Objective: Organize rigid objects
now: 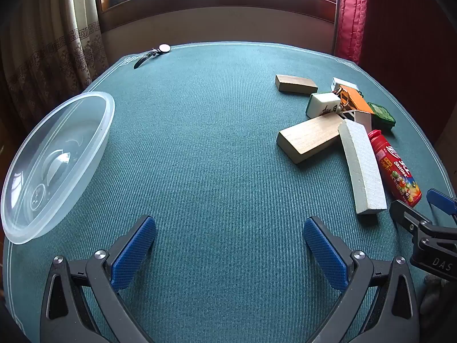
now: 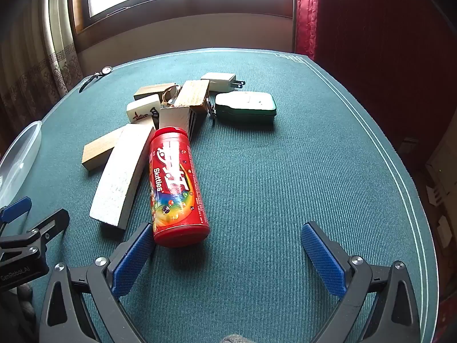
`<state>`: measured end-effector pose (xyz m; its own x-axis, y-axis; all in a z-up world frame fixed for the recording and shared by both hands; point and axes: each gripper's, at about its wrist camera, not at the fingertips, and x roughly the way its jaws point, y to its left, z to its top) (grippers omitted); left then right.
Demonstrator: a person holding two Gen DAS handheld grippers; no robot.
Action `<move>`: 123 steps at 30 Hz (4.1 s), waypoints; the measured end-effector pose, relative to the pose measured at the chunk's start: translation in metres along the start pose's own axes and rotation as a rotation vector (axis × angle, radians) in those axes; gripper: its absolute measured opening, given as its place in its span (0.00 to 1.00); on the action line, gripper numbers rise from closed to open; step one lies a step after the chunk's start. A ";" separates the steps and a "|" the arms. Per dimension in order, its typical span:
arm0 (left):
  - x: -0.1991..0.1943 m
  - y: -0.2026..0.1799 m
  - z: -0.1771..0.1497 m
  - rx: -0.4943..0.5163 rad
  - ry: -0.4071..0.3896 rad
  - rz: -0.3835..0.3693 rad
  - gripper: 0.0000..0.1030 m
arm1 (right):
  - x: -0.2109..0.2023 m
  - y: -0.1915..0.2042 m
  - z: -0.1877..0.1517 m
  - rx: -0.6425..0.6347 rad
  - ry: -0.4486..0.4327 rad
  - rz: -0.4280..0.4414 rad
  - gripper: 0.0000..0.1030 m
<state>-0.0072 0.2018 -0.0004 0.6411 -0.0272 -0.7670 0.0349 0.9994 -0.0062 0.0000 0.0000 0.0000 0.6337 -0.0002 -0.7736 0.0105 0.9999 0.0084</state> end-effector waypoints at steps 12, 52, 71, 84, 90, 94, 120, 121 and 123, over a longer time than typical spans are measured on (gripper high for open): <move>0.000 0.000 0.000 0.000 0.000 0.000 1.00 | 0.000 0.000 0.000 0.000 0.000 0.000 1.00; 0.004 -0.001 0.007 -0.008 0.030 -0.008 1.00 | -0.006 -0.005 -0.004 -0.034 0.018 0.028 1.00; -0.001 -0.001 0.006 -0.012 0.023 -0.016 1.00 | -0.004 0.000 -0.003 -0.040 0.019 0.016 1.00; -0.003 -0.001 0.006 -0.010 0.025 -0.015 1.00 | 0.006 0.009 0.015 -0.061 0.030 0.018 0.97; -0.003 -0.002 0.007 -0.009 0.026 -0.013 1.00 | 0.012 0.023 0.031 -0.099 -0.001 0.035 0.75; -0.003 -0.002 0.007 -0.009 0.027 -0.012 1.00 | 0.013 0.028 0.035 -0.111 -0.012 0.069 0.51; -0.018 -0.046 0.031 0.065 -0.008 -0.113 0.93 | -0.005 -0.042 0.008 0.039 -0.061 0.066 0.39; -0.018 -0.052 0.036 0.072 -0.012 -0.121 0.92 | -0.005 -0.044 0.007 0.046 -0.063 0.073 0.39; -0.016 -0.061 0.042 0.082 -0.008 -0.142 0.88 | -0.005 -0.046 0.007 0.057 -0.065 0.087 0.39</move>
<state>0.0128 0.1399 0.0393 0.6315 -0.1686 -0.7568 0.1882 0.9802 -0.0613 0.0015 -0.0466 0.0081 0.6832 0.0838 -0.7254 -0.0041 0.9938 0.1110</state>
